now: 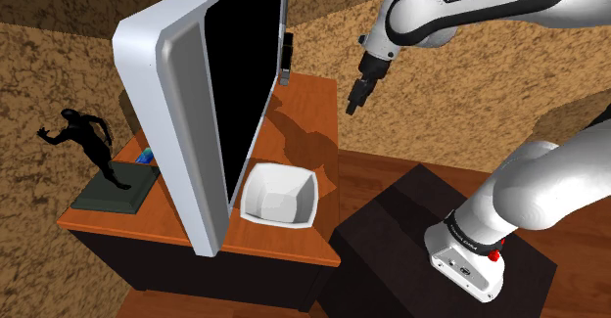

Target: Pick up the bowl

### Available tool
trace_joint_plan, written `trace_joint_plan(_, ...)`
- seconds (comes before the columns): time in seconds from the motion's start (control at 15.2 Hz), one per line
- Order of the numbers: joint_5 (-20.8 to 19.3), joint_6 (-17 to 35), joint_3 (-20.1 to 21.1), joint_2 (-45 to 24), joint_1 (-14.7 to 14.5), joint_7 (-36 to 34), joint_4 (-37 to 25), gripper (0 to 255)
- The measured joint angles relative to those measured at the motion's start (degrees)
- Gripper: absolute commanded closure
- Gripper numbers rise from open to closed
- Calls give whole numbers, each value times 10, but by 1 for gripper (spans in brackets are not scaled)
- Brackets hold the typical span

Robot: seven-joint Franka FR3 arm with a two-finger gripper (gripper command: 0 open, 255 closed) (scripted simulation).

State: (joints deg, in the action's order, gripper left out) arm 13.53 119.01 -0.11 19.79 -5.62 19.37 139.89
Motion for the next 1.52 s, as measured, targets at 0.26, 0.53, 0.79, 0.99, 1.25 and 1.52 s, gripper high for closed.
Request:
trace_joint_plan(0.26,27,62,4,-77,-17,31,0,0)
trace_joint_plan(0.53,57,109,9,-155,-30,68,-13,0)
trace_joint_plan(0.79,88,152,19,-248,-41,105,-46,0)
trace_joint_plan(0.99,109,176,30,-306,-47,130,-67,0)
trace_joint_plan(1.25,129,201,45,-395,-51,159,-115,0)
trace_joint_plan(1.52,140,226,53,-434,-52,174,-126,0)
